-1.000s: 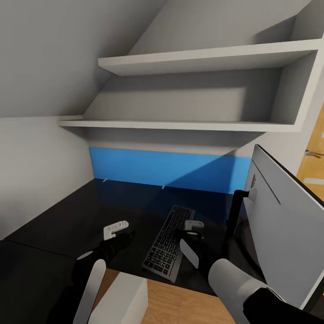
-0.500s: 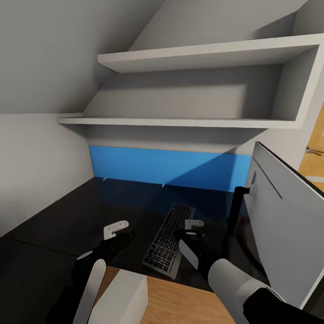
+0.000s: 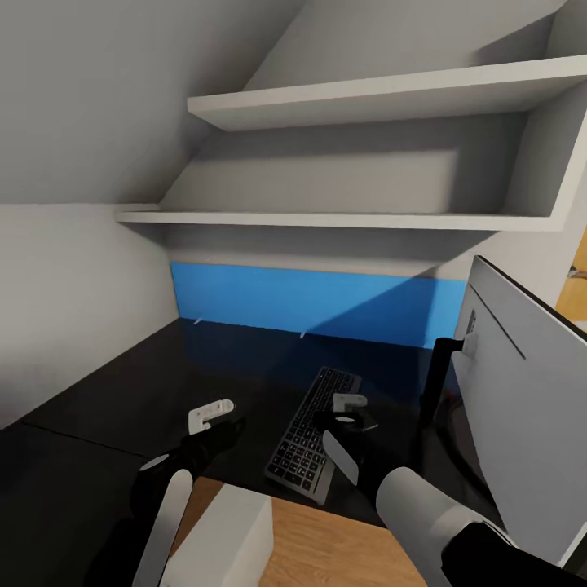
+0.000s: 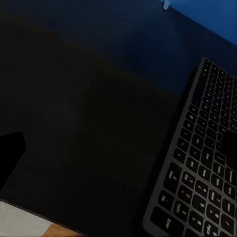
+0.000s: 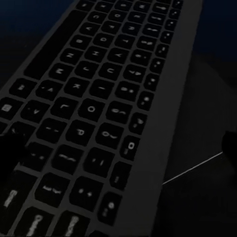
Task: In the bedroom, organize the workspace by keeping the computer under the desk, ensuring the monitor is on the desk, placing the keyboard on the desk next to the monitor, placing the mouse on the desk next to the keyboard, moving the folder from the swivel chair onto the desk next to the mouse, stacking the notebook on top of the folder with the pen on top of the notebook, and positioning the swivel chair next to the desk.
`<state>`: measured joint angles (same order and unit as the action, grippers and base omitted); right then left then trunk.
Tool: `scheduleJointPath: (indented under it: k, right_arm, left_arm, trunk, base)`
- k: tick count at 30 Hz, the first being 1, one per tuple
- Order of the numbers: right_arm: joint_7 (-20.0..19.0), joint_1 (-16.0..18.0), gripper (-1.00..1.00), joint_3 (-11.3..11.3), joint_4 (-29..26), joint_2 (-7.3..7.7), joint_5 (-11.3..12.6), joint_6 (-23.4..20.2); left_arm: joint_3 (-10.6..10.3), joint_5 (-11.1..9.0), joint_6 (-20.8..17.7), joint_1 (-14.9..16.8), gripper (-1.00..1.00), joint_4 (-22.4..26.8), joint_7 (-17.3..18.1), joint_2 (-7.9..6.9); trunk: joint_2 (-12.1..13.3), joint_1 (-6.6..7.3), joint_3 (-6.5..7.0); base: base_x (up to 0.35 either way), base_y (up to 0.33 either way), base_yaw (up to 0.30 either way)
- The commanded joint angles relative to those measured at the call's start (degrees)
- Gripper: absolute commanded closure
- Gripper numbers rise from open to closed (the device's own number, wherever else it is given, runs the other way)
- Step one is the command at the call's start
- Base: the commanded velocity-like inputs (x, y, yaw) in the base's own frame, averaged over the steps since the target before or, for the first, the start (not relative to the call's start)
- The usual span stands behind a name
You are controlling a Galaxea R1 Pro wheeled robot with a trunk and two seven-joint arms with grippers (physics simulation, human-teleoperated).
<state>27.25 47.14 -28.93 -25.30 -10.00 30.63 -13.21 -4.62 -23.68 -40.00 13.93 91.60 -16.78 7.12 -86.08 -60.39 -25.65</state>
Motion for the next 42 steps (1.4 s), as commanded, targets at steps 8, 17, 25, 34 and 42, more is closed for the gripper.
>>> scheduleJointPath:
  k: [8, 17, 25, 34, 42]
  right_arm:
    - [0.3, 0.0, -1.0, -0.2, -0.1, 0.0, 0.1, -0.3]
    - [0.2, 0.0, -1.0, -0.2, 0.0, 0.0, 0.1, -0.2]
    - [0.1, 0.0, -1.0, -0.3, -0.2, 0.0, 0.1, -0.3]
    - [0.1, 0.0, -1.0, -0.3, -0.4, 0.0, 0.1, -0.4]
    - [0.2, 0.0, -1.0, -0.3, -0.3, 0.0, 0.1, -0.4]
  left_arm:
    - [0.0, -0.6, -0.2, 0.0, -1.0, 0.1, -0.5, 0.0]
    - [0.3, -0.6, -0.2, 0.0, -1.0, 0.1, -0.6, -0.01]
    - [0.4, -0.6, -0.2, 0.0, -1.0, 0.1, -0.7, 0.0]
    - [0.3, -0.6, -0.1, 0.0, -1.0, 0.1, -0.8, 0.0]
    - [0.1, -0.6, -0.1, 0.0, -1.0, 0.1, -0.9, 0.0]
  trunk:
    - [0.0, 0.0, -0.07]
    - [0.0, 0.0, -0.07]
    - [0.0, 0.0, -0.07]
    - [-2.4, -1.32, -1.15]
    - [-5.7, -3.07, -2.58]
  base:
    - [0.0, 0.0, 0.124]
    - [0.0, 0.0, 0.01]
    - [0.0, 0.0, 0.001]
    - [0.0, 0.0, 0.0]
    - [0.0, 0.0, 0.0]
